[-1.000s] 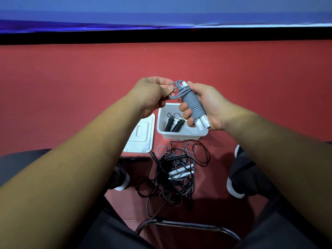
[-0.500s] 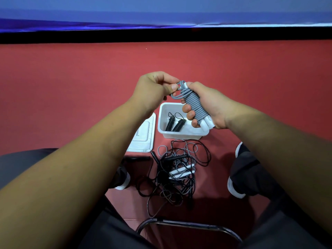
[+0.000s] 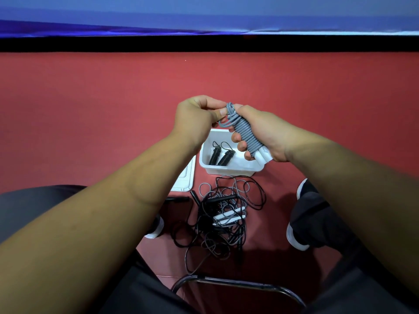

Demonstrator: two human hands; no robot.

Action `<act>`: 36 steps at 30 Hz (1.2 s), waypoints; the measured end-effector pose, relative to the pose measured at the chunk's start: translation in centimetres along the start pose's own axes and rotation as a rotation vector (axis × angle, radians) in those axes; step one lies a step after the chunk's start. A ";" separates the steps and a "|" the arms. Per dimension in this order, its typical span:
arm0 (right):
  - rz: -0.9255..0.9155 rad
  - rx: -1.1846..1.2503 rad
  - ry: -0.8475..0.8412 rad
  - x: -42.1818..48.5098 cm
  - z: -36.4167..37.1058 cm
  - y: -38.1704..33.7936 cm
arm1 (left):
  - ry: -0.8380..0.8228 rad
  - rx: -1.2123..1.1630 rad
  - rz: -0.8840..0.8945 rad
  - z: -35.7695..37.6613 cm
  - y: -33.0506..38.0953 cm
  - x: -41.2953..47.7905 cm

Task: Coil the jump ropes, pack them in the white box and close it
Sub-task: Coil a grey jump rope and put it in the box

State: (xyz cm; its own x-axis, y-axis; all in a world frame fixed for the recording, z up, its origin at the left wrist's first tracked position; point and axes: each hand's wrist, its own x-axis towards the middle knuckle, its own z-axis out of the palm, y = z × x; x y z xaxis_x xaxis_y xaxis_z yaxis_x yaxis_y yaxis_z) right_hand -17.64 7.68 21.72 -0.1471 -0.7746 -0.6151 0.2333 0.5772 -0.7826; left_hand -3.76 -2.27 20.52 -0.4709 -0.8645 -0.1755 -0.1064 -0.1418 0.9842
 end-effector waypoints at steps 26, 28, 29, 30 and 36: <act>-0.094 -0.335 0.012 0.7 -0.3 0.7 | -0.040 -0.028 -0.020 -1.0 2.0 1.4; -0.093 -0.383 0.012 0.8 -0.1 0.8 | 0.051 -0.169 -0.048 -1.4 2.4 1.8; -0.088 -0.385 0.024 0.9 -0.1 0.8 | 0.073 -0.221 -0.068 -1.6 2.6 1.9; -0.087 -0.386 0.042 1.1 -0.1 0.7 | 0.078 -0.250 -0.086 -1.8 2.6 1.9; -0.109 -0.286 0.088 1.7 -0.3 1.2 | 0.027 -0.247 -0.136 -2.4 2.3 2.5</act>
State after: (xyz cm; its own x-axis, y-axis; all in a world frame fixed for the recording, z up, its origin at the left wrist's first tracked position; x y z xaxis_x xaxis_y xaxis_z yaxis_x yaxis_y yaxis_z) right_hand -17.93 7.13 19.69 -0.2415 -0.8177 -0.5226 -0.0666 0.5512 -0.8317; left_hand -3.06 -5.89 22.37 -0.4431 -0.8417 -0.3086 0.0515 -0.3676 0.9286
